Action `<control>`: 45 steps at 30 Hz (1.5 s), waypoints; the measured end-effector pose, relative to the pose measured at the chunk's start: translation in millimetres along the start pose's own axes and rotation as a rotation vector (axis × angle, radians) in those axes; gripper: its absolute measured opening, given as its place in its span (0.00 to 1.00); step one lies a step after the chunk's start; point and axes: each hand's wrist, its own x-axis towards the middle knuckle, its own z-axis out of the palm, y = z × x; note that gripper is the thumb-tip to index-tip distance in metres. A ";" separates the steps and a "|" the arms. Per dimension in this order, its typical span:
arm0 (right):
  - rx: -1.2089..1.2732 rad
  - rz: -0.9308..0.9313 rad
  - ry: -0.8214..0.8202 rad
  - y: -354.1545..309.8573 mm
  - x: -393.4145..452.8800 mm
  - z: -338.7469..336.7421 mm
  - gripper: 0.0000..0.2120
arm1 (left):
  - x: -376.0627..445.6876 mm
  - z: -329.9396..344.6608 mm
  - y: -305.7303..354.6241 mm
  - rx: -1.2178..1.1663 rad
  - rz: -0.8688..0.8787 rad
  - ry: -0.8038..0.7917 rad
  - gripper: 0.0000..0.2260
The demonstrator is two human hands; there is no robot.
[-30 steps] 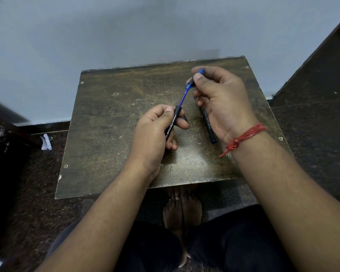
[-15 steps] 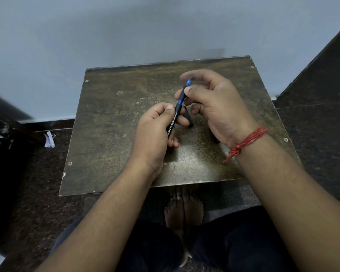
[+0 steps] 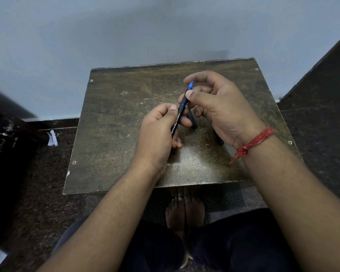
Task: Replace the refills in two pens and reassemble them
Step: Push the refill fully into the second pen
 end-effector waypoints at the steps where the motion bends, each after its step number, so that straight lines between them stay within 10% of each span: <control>1: 0.018 0.015 0.001 1.0 0.7 0.2 0.12 | 0.1 0.0 -0.3 0.003 0.002 0.003 0.11; 45: 0.239 0.108 0.108 1.8 -2.5 13.4 0.10 | 0.0 0.8 -1.7 -0.011 -0.003 -0.014 0.10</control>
